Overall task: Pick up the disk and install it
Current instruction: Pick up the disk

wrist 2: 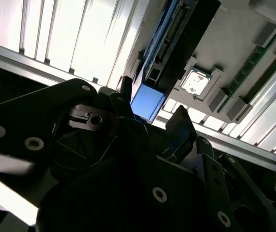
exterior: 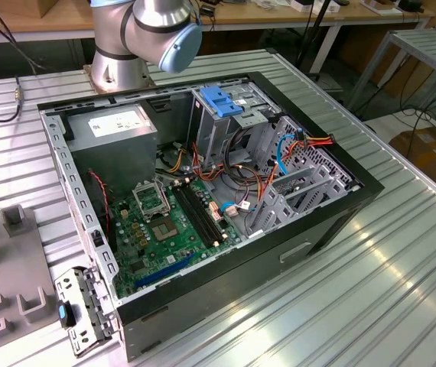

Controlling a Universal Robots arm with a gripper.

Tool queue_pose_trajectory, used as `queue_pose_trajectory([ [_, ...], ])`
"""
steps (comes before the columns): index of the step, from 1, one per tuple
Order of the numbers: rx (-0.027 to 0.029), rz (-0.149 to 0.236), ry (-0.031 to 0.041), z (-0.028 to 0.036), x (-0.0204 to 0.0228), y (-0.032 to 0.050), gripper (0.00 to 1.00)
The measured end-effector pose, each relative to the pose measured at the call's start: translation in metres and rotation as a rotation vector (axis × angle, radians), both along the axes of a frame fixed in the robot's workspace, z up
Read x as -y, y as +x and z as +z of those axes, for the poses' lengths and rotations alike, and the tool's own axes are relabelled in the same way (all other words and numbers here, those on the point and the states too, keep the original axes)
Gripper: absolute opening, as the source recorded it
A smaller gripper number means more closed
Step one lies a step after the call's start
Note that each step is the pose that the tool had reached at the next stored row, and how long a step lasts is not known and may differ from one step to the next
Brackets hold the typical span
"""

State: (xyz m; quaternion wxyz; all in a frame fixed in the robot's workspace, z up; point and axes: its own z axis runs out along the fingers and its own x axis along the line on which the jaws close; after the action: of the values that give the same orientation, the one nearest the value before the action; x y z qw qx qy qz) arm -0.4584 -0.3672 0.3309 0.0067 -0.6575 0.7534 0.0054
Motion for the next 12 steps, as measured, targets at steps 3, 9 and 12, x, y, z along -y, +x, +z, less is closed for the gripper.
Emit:
queue_pose_trajectory([
  [3, -0.0001, 0.000, 0.0000, -0.0059, 0.0000, -0.0010, 0.56],
  [9, -0.0001, 0.000, -0.0001, -0.0153, -0.0002, -0.0026, 0.56],
  [12, 0.0000, 0.000, 0.0000, -0.0199, -0.0004, -0.0027, 0.56],
])
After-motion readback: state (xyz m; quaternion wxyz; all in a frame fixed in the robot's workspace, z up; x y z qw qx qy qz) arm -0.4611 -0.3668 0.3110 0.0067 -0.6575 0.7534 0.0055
